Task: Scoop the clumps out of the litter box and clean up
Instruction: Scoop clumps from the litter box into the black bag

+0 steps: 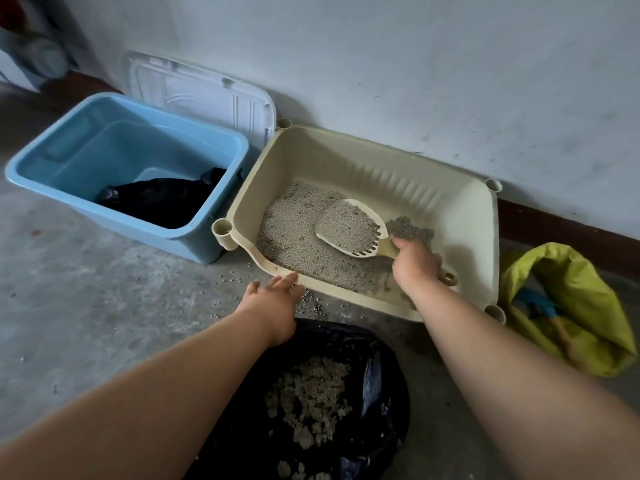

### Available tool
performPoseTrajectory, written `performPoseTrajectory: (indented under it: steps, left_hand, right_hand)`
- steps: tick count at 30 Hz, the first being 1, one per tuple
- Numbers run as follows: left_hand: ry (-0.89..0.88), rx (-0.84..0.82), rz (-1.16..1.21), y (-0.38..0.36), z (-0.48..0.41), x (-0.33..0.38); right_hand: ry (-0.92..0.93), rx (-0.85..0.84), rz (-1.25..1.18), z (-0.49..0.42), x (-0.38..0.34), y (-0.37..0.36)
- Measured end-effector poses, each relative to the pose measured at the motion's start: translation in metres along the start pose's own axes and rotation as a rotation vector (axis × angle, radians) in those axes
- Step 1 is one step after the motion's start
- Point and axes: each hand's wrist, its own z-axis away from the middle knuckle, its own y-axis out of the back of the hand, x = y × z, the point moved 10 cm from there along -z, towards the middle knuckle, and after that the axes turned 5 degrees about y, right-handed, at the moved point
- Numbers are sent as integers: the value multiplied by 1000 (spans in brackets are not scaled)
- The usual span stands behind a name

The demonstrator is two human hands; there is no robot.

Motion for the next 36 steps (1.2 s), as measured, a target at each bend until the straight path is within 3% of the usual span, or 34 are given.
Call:
performPoseTrajectory:
  steps: [7,10,14,18,36]
  left_hand:
    - [-2,197,127,24,12,-4]
    - [41,157,221,25,15,-14]
    - [83,262,268,35,22,-28]
    - [144,198,362,31,23,-45]
    - [215,409,540,54,57,-65]
  right_hand:
    - [45,26,5,5,-1,5]
    - [26,44,11,6,0,13]
    - [30,64,23,9,0,20]
    - [52,53,24,14,-4,21]
    - [78,46,-28,40,-1,31]
